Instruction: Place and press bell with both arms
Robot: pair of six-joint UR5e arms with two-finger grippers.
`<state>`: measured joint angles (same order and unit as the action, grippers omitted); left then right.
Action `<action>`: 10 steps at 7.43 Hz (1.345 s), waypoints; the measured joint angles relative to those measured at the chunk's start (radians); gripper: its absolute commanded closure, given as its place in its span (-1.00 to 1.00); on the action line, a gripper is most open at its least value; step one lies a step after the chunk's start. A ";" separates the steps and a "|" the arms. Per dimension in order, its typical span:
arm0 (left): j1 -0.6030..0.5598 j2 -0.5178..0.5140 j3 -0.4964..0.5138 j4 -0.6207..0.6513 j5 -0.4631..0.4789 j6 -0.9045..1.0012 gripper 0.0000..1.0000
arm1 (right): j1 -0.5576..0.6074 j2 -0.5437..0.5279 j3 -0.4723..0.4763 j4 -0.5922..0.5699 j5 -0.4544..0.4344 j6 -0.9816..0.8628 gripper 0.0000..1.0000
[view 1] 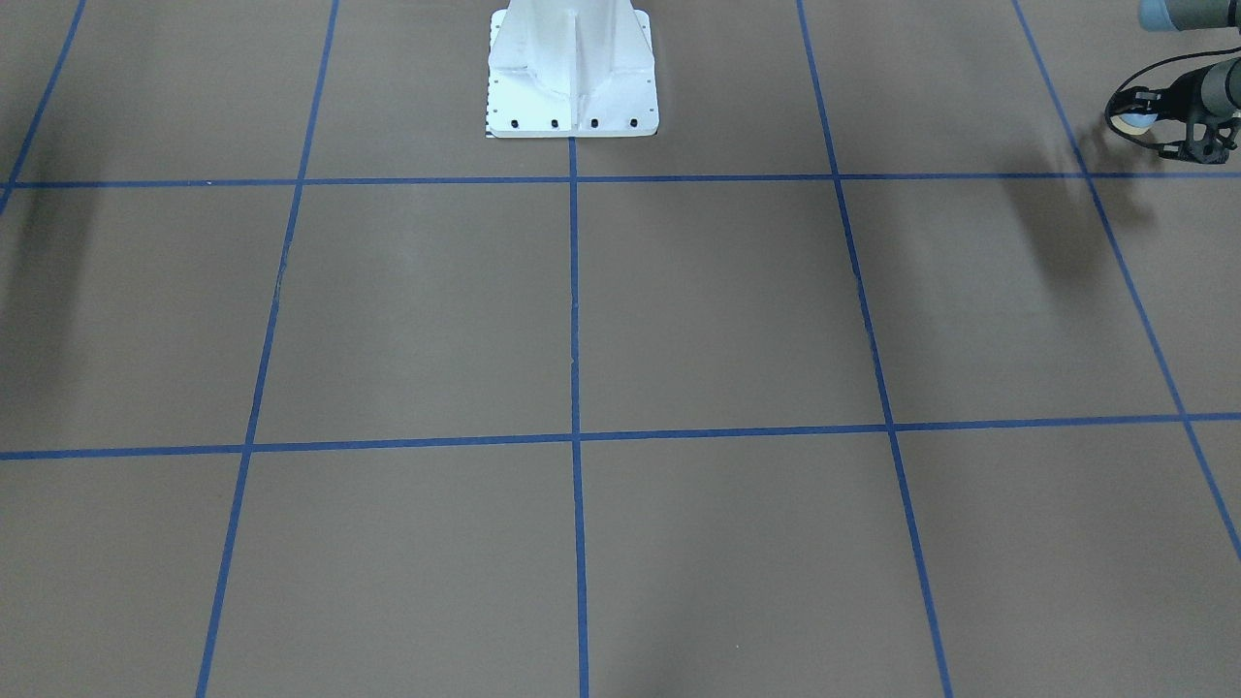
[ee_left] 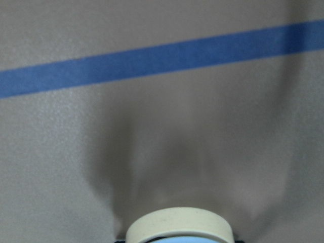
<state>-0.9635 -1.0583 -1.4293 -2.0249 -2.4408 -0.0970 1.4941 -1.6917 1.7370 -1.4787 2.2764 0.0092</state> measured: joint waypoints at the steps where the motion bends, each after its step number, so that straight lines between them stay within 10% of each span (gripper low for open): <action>1: 0.000 0.005 -0.003 -0.019 -0.001 -0.001 0.68 | 0.000 -0.005 0.006 0.000 0.001 0.000 -1.00; 6: -0.019 0.104 -0.223 -0.065 -0.009 -0.079 0.93 | 0.000 -0.011 0.013 0.001 0.020 0.000 -1.00; 10: -0.142 -0.099 -0.265 0.051 -0.001 -0.174 1.00 | 0.000 -0.011 0.015 0.000 0.024 0.001 -1.00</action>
<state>-1.1053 -1.1572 -1.6940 -1.9743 -2.4418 -0.2706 1.4941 -1.7027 1.7517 -1.4786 2.3001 0.0105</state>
